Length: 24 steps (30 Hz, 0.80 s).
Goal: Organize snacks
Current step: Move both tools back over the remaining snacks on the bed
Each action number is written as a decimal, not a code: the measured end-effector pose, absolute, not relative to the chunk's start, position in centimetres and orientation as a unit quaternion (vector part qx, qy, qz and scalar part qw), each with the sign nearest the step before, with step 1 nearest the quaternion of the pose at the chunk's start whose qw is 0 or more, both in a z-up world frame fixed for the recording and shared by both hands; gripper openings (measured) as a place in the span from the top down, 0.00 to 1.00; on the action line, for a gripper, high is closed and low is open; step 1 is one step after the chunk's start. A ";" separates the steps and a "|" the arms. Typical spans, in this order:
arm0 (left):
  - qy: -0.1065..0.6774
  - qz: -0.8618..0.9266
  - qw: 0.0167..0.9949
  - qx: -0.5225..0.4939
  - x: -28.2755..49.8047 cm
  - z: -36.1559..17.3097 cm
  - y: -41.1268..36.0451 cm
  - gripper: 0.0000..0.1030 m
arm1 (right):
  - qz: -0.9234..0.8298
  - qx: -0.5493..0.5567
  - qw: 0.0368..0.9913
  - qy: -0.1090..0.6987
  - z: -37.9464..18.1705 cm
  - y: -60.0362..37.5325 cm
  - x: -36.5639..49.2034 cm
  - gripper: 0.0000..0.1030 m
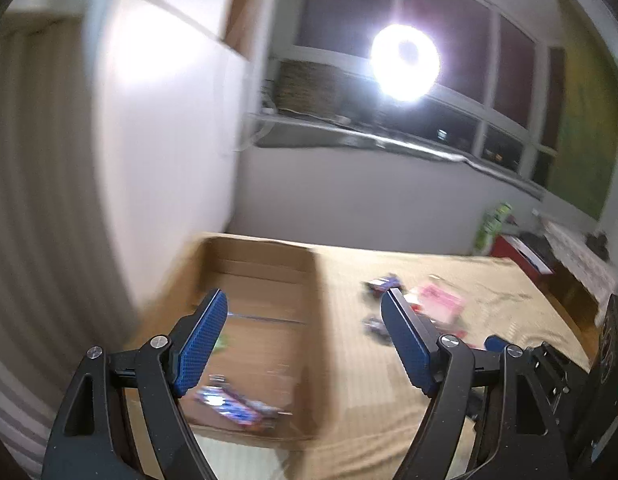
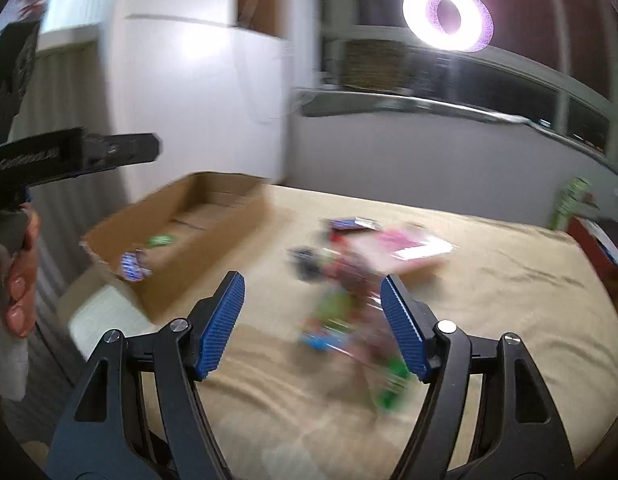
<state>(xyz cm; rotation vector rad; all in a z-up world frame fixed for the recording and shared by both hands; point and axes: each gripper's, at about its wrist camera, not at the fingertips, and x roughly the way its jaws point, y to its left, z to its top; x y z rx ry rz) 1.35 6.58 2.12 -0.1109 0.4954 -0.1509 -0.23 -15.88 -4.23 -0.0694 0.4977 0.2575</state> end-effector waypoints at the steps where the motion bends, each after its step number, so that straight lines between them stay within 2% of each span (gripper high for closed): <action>1: 0.247 -0.085 0.964 -0.049 1.4 2.1 5.4 0.23 | 0.107 -0.028 0.962 0.248 -4.3 -17.6 -0.8 0.29; 7: 0.244 -0.143 0.959 -0.015 0.4 2.5 0.1 0.23 | 0.040 -0.013 0.967 0.250 -4.1 -23.0 -3.2 0.29; 16: 0.229 -0.144 0.962 -0.022 -1.4 3.2 0.5 0.23 | 0.042 -0.033 0.970 0.236 -2.9 -21.4 -5.4 0.29; 24: 0.238 -0.155 0.958 -0.025 -1.7 2.3 -0.2 0.23 | 0.048 -0.038 0.964 0.258 -4.5 -20.9 -4.9 0.29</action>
